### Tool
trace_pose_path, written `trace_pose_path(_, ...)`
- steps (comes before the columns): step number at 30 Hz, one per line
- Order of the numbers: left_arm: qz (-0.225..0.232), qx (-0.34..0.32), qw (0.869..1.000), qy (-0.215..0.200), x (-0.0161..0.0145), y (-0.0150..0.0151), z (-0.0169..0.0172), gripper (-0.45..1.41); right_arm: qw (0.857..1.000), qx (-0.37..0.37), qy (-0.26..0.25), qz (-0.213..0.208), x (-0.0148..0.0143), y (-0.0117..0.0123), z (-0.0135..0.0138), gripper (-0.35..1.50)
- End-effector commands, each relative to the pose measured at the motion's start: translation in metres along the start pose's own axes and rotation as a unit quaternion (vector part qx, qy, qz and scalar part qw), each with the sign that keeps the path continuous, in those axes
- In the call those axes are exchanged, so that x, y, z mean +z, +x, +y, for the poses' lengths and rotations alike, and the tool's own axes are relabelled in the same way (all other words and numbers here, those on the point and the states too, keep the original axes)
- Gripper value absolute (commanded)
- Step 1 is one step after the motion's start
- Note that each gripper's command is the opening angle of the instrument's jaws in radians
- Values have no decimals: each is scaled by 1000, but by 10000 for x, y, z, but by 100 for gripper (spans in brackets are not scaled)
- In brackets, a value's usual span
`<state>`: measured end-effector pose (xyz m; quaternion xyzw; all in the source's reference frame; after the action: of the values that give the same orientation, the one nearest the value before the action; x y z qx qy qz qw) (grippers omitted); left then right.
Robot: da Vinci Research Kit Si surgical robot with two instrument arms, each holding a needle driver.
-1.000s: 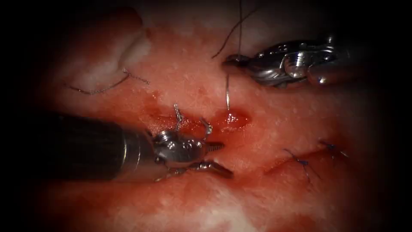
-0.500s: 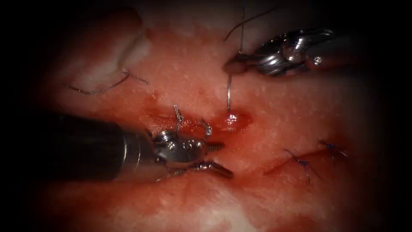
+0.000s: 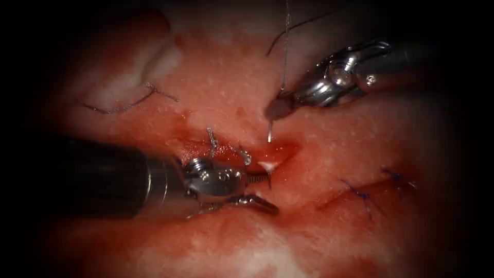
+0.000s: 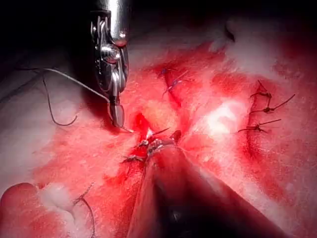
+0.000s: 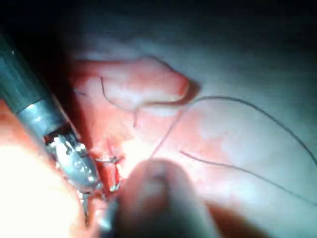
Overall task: Wound Closure
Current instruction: Pass the needle through the top of the cut in the skin.
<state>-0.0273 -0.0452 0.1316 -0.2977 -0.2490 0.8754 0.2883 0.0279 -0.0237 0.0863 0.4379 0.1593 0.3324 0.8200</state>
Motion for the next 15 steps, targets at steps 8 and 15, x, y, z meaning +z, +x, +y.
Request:
trace_pose_path(8,-5,14,1000,0,8,-1,3,61,996,-29,10,81,-11,6,-6,41)
trace_pose_path(15,-5,16,1000,-1,6,1,5,61,963,-207,-68,158,-19,4,10,130)
